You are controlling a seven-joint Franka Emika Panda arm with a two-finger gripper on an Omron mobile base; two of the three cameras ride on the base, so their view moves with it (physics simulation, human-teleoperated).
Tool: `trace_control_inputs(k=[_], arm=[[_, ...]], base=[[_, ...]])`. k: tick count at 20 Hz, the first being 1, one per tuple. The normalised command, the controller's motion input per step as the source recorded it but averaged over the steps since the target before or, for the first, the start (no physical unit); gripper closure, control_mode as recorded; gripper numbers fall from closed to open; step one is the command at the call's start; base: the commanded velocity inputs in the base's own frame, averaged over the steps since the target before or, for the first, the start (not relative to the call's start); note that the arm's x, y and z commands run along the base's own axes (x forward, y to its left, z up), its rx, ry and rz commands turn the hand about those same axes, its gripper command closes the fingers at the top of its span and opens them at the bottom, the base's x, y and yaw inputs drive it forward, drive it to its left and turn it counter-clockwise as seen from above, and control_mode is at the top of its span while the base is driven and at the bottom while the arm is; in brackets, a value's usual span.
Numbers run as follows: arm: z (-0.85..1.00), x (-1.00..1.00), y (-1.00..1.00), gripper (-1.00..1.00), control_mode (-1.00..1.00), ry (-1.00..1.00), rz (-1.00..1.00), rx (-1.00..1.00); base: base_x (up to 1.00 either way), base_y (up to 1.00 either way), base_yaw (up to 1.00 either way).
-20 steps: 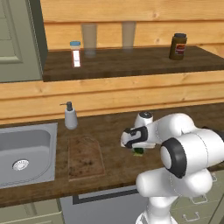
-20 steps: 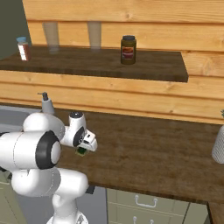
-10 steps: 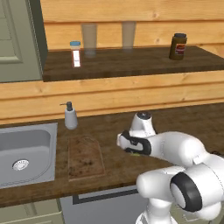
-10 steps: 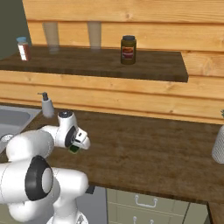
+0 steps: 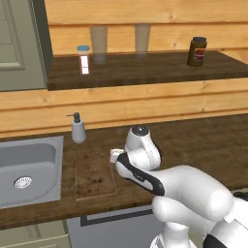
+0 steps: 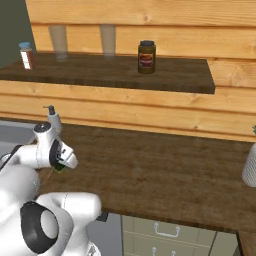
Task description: Pick up the sponge from the counter and clean the cutting board by briefly scrubbing or pressing down on the cutting board. Once finished, release the sponge.
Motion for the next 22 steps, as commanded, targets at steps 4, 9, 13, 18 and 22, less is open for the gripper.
trace_control_inputs(k=[4, 9, 13, 18, 22], arm=[[0.12, -0.21, 1.00, 1.00, -1.00, -0.02, -0.03, 0.00], [0.00, -0.02, 0.87, 1.00, -1.00, 0.01, -0.01, 0.00], [0.00, 0.01, 0.84, 1.00, -1.00, 0.00, -0.03, -0.01], [0.00, 0.08, 0.70, 1.00, -1.00, 0.00, -0.04, 0.00], [0.00, 0.00, 0.37, 1.00, -1.00, 0.00, -0.07, 0.00]], base=[[0.00, 0.00, 0.00], [0.00, 0.00, 0.00], [0.00, 0.00, 0.00], [0.00, 0.00, 0.00], [0.00, 0.00, 0.00]])
